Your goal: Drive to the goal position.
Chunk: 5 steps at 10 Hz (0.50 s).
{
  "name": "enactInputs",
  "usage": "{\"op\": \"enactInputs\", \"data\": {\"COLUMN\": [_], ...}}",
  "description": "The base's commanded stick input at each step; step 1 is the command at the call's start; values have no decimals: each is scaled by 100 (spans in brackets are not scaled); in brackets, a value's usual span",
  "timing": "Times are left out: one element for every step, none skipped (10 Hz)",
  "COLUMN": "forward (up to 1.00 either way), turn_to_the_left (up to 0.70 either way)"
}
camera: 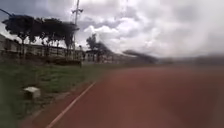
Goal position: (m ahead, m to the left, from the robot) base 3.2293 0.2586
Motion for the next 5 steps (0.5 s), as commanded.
{"op": "enactInputs", "data": {"forward": [100, 100, 100, 100, 100], "turn_to_the_left": [0, 0, 0, 0, 0]}}
